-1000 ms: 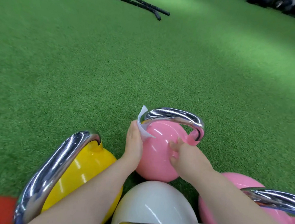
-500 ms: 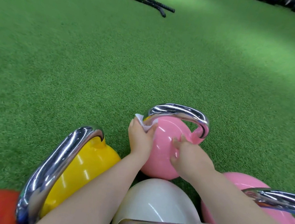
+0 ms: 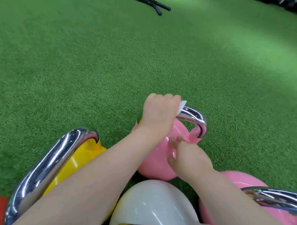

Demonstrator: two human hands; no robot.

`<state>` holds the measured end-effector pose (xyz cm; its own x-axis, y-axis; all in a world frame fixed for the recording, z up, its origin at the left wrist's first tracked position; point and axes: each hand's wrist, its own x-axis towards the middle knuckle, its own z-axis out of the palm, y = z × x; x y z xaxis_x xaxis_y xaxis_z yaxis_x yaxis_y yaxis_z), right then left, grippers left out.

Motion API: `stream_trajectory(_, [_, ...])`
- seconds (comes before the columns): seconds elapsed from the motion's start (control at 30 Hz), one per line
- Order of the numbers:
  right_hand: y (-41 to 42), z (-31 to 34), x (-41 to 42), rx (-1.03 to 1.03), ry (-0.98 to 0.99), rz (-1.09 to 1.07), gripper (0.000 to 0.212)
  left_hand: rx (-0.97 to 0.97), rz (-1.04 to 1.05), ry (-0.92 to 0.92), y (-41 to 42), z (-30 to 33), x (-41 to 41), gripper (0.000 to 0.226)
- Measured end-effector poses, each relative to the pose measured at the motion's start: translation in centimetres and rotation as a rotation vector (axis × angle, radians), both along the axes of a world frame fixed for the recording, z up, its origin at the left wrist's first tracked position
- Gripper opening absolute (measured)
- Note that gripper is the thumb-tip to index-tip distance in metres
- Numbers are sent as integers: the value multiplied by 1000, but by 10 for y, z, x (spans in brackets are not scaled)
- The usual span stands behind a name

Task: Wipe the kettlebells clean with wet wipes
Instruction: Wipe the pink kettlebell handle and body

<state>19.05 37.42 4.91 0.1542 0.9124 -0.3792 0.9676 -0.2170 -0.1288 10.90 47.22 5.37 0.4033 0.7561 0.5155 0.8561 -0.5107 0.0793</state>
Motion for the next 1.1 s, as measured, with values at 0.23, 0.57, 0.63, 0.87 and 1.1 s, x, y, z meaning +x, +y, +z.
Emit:
stream_trajectory(0.23, [-2,5,-2,-51,6,-18,60,-62,-56,-249,4,-11,-12,24])
stream_trajectory(0.57, [-2,2,-3,-70,16,-23,67,-837,43,-1169,-3,-63,-32,11])
stream_trajectory(0.63, [-3,1,-4,-73,14,-28,67,-874,79,-1231,-6,-74,-34,17])
stream_trajectory(0.87, [-4,0,-5,-40,9,-33,65,-806,340,-1301,-31,-89,-17,37])
stream_trajectory(1.1, [-6,3,-4,1,24,-15,60,-978,496,-1005,-47,-65,6,100])
